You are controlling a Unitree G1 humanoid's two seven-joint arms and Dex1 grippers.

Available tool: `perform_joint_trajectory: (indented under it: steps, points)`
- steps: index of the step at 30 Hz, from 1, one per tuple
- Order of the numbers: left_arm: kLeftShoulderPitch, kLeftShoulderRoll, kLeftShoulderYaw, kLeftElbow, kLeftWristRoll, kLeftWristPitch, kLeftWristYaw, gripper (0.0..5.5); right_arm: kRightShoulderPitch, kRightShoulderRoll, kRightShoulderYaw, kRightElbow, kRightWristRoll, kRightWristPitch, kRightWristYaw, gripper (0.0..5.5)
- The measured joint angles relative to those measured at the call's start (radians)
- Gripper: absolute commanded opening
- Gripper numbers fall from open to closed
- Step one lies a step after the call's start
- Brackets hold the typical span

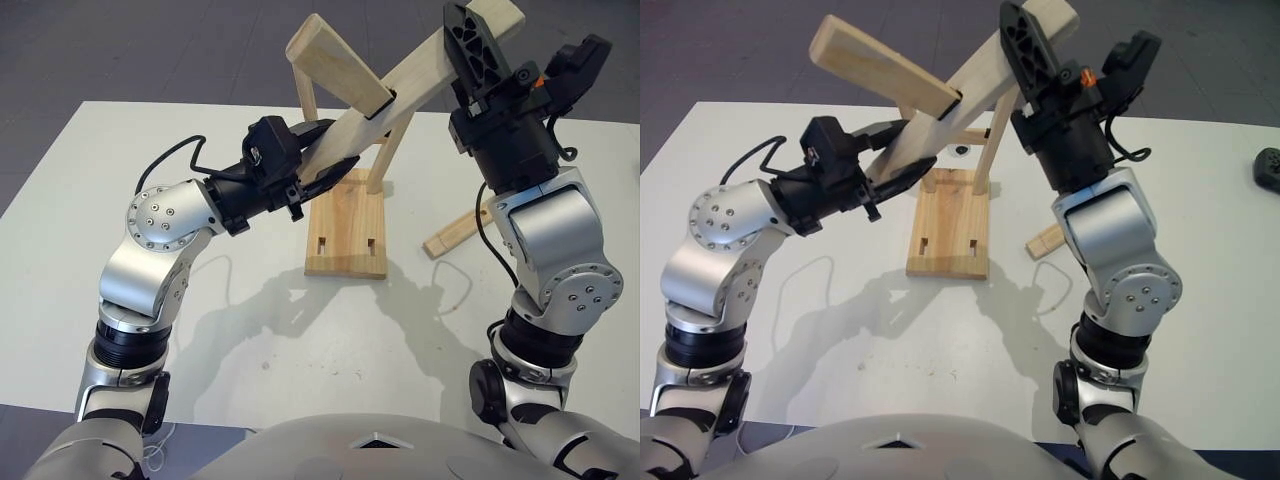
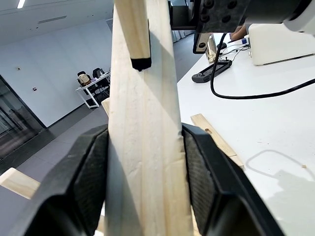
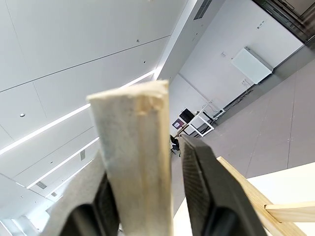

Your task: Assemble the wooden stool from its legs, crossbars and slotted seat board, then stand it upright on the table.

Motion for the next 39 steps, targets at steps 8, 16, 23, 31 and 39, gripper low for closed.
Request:
perform_joint_trajectory:
  steps: [8,16,23,31,39]
  points:
    - [0.019,0.007,-0.019,0.009,0.047,-0.044,-0.003,2.06,0.030,-0.007,0.012,-0.002,-0.007,-0.011,0.003,1.05]
    - [0.021,-0.016,0.034,0.050,0.017,0.000,0.029,3.40,0.069,-0.026,0.003,-0.001,-0.108,-0.038,0.037,1.02]
    - [0.102,-0.006,0.297,0.007,-0.404,0.336,0.045,4.49,0.197,-0.065,-0.017,-0.027,-0.400,-0.064,0.024,1.02]
    - [0.084,-0.006,0.392,0.174,-0.216,0.321,0.350,5.40,0.444,-0.051,-0.039,-0.142,-0.419,-0.048,-0.033,1.02]
    - [0.105,-0.045,0.372,0.175,-0.159,0.300,0.409,5.40,0.534,-0.017,-0.021,-0.191,-0.362,-0.041,-0.110,1.02]
